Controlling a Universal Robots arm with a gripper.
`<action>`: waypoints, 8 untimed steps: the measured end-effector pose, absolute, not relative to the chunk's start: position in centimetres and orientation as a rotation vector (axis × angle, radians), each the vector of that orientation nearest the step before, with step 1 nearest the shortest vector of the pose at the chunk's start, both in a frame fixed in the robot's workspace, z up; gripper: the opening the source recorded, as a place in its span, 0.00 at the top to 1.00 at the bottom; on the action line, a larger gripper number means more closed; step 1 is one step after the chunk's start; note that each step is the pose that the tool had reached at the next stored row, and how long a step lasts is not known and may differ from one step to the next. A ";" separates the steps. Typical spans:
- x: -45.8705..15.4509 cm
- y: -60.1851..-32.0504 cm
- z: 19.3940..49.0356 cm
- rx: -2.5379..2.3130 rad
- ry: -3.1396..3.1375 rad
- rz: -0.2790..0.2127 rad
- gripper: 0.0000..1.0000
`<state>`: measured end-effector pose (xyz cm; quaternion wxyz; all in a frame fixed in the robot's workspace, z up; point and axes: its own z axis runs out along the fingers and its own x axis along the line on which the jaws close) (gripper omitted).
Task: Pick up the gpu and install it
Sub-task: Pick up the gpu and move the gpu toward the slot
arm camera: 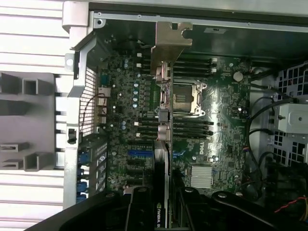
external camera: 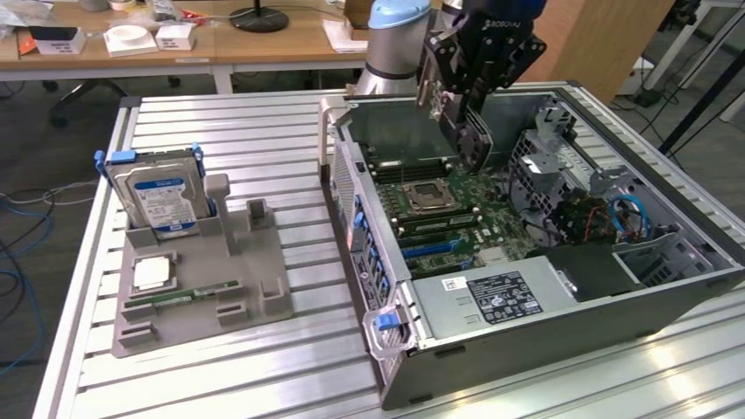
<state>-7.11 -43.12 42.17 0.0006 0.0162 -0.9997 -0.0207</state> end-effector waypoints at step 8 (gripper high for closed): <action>-5.9 -43.1 42.2 0.051 -3.139 -0.065 0.74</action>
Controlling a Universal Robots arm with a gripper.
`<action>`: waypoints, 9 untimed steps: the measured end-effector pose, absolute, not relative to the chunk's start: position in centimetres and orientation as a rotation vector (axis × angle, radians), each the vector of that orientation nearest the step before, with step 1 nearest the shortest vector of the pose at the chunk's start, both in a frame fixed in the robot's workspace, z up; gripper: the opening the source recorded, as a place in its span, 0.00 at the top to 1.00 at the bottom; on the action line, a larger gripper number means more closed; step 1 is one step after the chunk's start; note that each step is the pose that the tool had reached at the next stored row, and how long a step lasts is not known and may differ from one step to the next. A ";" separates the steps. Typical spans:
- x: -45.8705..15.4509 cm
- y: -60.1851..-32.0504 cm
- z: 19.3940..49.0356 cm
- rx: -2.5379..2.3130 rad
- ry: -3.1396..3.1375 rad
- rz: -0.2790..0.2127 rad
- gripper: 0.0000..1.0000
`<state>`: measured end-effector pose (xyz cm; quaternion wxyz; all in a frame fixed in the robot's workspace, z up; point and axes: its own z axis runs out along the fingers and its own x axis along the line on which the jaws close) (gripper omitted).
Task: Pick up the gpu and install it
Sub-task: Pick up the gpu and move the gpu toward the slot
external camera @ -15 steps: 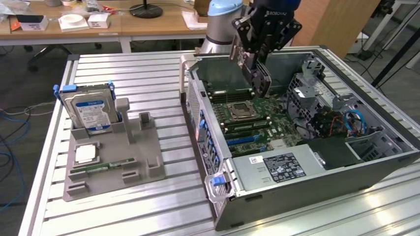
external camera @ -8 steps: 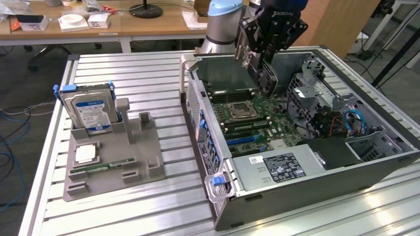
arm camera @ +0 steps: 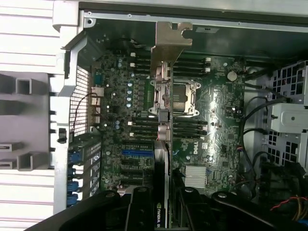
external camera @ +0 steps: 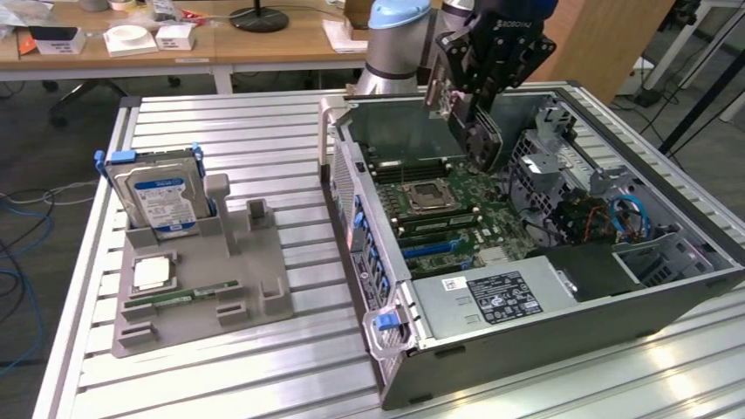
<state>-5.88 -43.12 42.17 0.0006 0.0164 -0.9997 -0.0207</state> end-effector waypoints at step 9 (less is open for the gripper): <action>-4.7 -43.1 42.2 0.052 -3.139 -0.065 0.74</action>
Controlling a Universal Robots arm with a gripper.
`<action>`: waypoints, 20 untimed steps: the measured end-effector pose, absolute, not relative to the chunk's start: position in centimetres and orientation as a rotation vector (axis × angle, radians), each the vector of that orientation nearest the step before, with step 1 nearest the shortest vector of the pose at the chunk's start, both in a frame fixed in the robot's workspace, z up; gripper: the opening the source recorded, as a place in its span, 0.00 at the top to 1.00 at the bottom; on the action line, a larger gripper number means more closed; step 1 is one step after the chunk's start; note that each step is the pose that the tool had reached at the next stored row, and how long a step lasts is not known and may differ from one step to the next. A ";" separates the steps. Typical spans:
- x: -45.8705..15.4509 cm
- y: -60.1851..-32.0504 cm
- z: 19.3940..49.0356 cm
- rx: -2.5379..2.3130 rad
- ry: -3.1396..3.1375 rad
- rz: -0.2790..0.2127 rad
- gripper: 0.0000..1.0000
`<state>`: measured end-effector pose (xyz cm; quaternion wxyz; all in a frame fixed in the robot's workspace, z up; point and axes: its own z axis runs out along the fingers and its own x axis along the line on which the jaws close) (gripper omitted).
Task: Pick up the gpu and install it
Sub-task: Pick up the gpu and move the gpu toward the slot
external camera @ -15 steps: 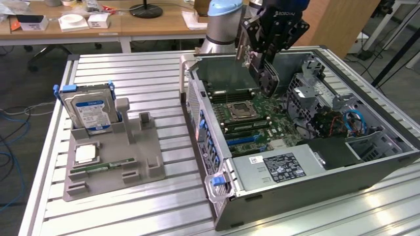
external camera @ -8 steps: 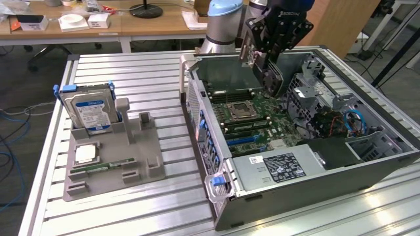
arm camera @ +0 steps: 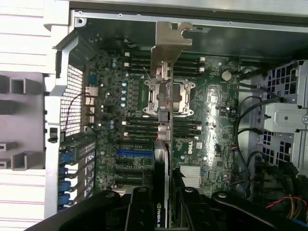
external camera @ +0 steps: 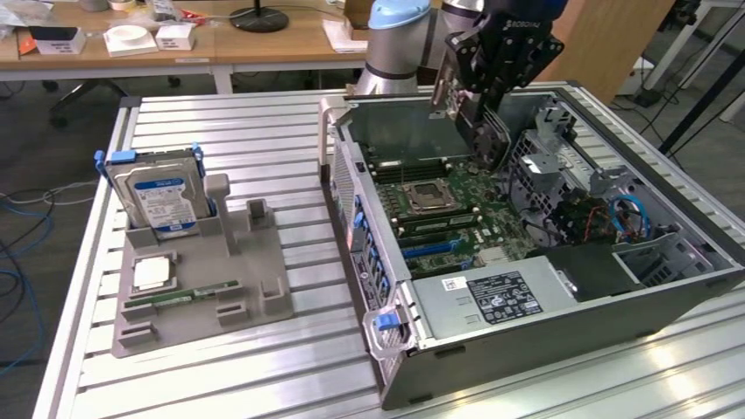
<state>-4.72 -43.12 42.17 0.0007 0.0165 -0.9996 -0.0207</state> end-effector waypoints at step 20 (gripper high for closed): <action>-3.1 -43.1 42.2 0.053 -3.139 -0.065 0.74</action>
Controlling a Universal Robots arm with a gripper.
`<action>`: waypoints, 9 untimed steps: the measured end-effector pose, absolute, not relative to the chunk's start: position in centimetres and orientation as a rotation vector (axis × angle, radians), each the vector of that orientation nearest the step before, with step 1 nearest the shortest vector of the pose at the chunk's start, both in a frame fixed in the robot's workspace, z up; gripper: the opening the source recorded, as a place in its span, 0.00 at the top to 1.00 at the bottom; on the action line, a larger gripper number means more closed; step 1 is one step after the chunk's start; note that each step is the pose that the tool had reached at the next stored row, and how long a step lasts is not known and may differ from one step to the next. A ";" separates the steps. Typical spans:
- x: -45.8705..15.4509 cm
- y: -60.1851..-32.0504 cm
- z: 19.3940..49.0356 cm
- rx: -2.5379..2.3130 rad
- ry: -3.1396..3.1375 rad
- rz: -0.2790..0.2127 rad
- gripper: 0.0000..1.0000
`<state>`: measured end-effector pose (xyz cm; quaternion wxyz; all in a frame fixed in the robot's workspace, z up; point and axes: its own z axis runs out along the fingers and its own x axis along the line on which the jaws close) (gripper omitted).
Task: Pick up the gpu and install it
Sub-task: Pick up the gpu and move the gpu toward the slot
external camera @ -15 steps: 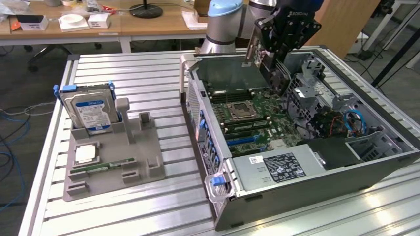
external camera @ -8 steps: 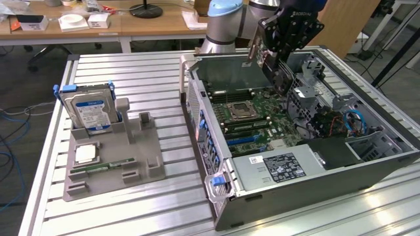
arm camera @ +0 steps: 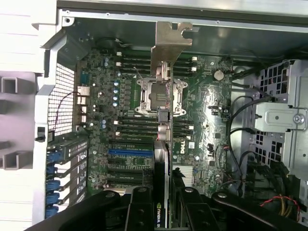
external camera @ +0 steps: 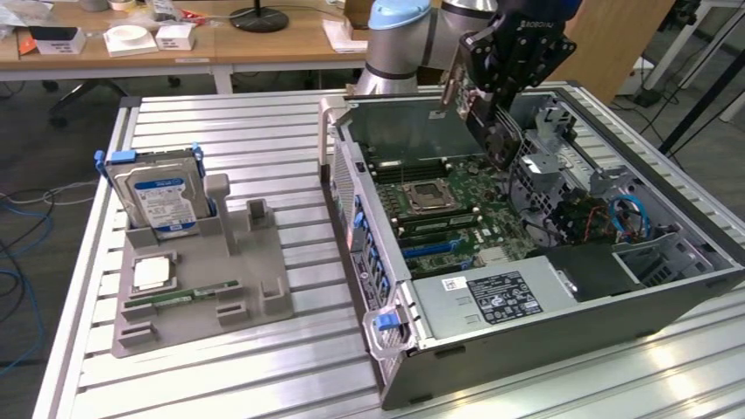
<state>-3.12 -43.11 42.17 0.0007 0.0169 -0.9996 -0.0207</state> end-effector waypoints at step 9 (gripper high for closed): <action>-1.7 -43.1 42.2 0.072 -3.139 -0.065 0.74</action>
